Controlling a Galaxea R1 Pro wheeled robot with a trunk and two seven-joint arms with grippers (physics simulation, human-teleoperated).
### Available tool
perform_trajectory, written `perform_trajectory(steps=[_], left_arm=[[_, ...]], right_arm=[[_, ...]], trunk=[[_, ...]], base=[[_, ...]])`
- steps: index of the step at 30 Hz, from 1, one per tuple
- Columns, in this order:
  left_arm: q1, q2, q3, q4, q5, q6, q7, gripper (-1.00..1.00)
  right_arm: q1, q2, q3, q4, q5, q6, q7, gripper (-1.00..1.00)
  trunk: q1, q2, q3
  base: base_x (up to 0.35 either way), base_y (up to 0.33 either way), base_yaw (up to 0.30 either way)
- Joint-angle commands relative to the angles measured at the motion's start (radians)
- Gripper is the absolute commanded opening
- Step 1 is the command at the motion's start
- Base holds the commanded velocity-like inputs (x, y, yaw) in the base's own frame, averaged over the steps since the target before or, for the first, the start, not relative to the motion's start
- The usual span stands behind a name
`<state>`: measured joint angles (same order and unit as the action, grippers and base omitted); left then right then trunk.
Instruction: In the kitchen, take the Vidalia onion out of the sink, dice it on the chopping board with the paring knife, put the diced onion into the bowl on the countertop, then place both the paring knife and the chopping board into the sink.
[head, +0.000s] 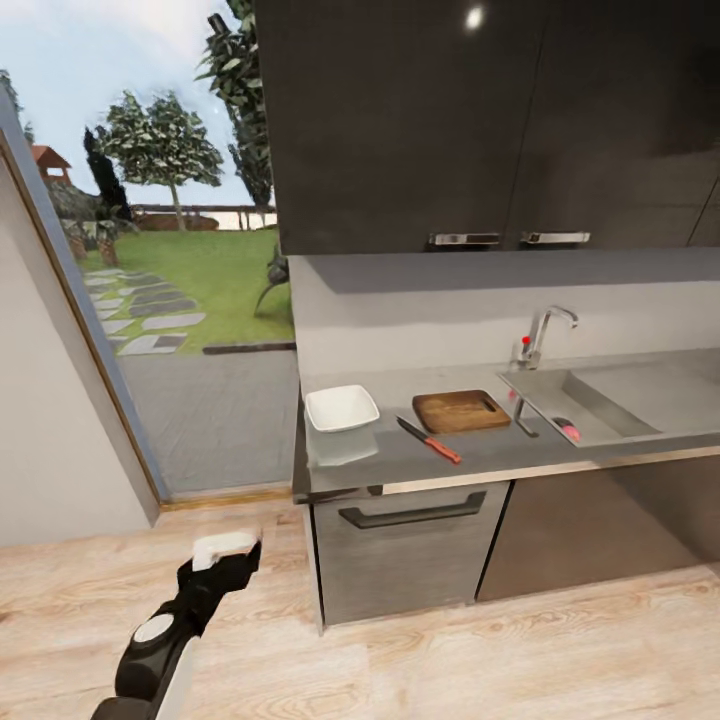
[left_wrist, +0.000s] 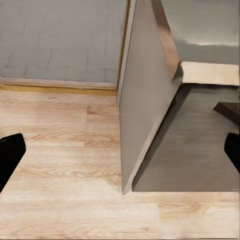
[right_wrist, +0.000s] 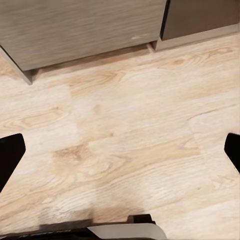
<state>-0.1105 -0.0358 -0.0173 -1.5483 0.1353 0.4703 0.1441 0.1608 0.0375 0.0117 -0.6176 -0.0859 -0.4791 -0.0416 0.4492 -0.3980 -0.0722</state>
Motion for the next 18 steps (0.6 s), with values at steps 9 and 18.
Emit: perform_trajectory(steps=[9,18], left_arm=[[0.390,0.000,-0.011,0.018,0.009,-0.448,-0.067,1.00],[0.486,-0.001,-0.009,0.189,0.010,-0.602,-0.072,1.00]], right_arm=[[0.000,-0.001,0.003,-0.041,0.002,-0.025,-0.001,1.00],[0.000,-0.001,0.002,-0.089,0.016,-0.037,0.000,1.00]], trunk=[[0.001,-0.002,-0.002],[0.001,-0.002,-0.002]], base=[[0.000,0.000,0.000],[0.000,0.000,0.000]])
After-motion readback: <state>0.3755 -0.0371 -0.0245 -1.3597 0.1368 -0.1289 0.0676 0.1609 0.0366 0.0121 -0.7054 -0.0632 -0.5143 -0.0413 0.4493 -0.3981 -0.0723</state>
